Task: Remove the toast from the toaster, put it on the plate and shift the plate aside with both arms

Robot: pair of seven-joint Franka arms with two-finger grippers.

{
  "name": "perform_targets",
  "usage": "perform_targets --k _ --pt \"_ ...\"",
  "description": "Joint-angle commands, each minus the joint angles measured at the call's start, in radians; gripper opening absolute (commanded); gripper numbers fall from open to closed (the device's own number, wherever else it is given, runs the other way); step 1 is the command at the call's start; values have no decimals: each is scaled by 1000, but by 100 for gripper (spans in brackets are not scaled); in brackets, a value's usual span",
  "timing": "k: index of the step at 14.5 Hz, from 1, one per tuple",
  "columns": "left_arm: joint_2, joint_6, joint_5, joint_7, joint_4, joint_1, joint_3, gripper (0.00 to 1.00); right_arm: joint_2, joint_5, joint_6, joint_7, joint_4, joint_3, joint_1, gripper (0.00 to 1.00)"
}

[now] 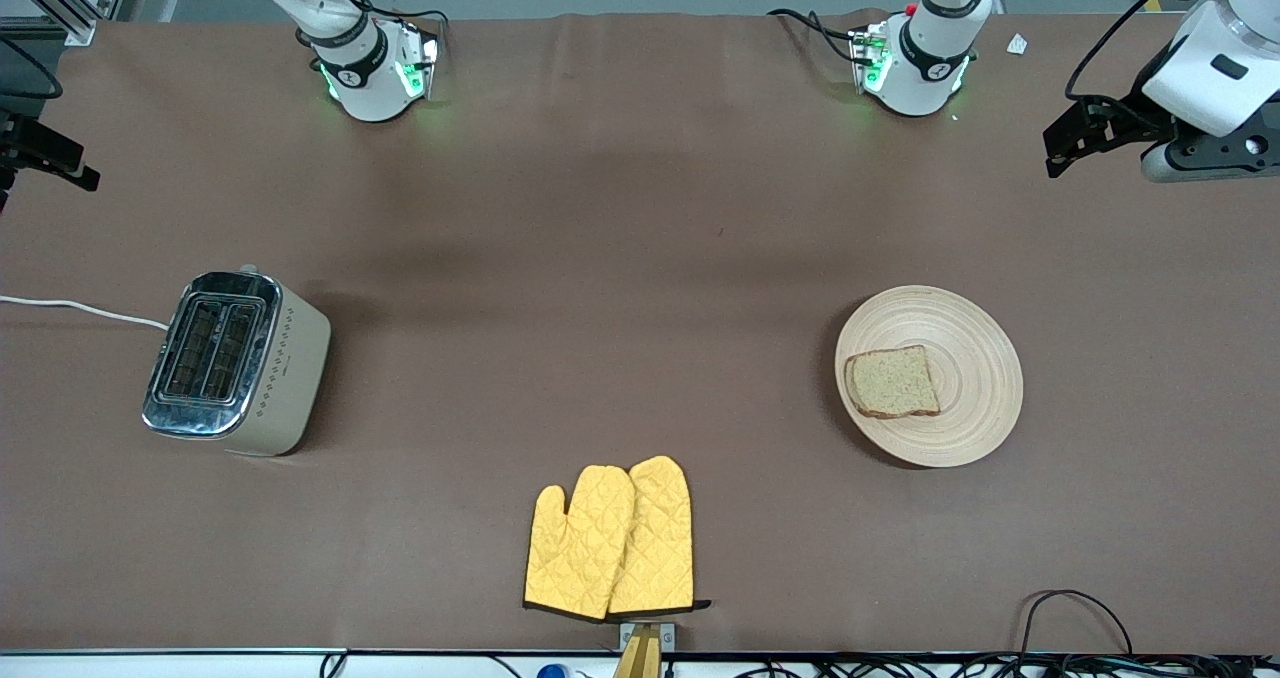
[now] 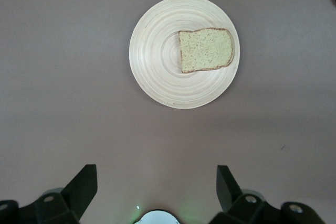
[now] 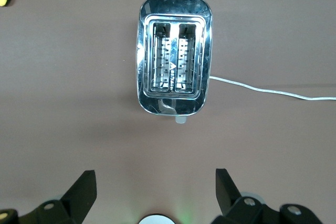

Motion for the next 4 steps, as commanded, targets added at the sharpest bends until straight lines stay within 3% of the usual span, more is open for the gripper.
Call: perform_targets --k 1,4 --pt "25 -1 -33 18 51 -4 10 100 -23 9 5 28 -8 5 17 100" --pt "48 -23 -33 36 85 -6 9 100 -36 -1 30 22 -9 11 38 100"
